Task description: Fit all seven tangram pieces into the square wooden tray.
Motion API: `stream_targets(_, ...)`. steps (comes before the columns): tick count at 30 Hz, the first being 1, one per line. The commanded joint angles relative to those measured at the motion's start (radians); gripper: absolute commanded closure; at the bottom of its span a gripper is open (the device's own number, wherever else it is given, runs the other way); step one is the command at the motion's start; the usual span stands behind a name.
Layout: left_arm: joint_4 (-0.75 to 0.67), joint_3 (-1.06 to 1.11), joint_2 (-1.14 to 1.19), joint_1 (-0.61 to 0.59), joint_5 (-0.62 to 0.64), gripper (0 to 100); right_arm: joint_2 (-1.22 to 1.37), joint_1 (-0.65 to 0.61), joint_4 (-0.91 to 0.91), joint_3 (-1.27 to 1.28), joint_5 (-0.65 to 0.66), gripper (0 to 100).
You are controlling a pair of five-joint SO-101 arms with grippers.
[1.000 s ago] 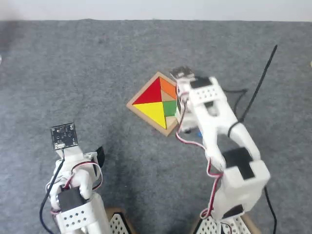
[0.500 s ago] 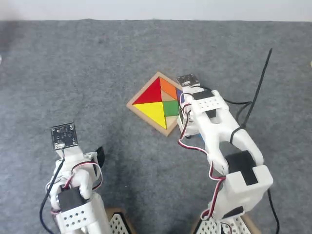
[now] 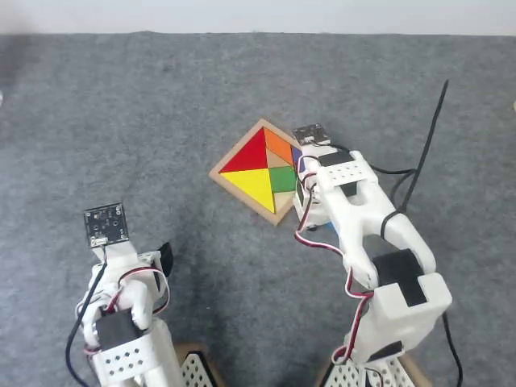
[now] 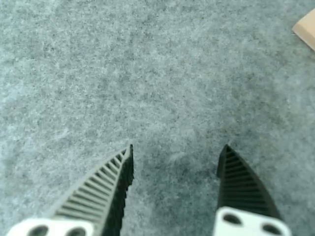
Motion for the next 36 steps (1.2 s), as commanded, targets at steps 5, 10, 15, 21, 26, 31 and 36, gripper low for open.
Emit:
stream_targets(5,0.005,-0.022,-0.020,-0.002,0.008,73,0.059,0.030,-0.012,-0.063,0.020,76.0)
stream_targets(10,0.005,-0.022,-0.020,-0.002,0.008,73,0.068,0.067,0.005,-0.087,0.020,76.0)
stream_targets(15,0.005,-0.022,-0.020,-0.002,0.008,73,0.061,0.070,0.008,-0.087,0.018,79.0)
stream_targets(21,0.005,-0.022,-0.020,-0.002,0.008,73,0.061,0.070,0.008,-0.087,0.018,91.1)
stream_targets(26,0.005,-0.022,-0.020,-0.002,0.008,73,0.061,0.070,0.008,-0.087,0.017,90.2)
stream_targets(31,0.005,-0.022,-0.020,-0.002,0.008,73,0.056,0.068,0.010,-0.097,0.011,90.7)
stream_targets(36,0.005,-0.022,-0.020,-0.002,0.008,73,0.001,0.048,0.128,-0.192,-0.061,90.8)
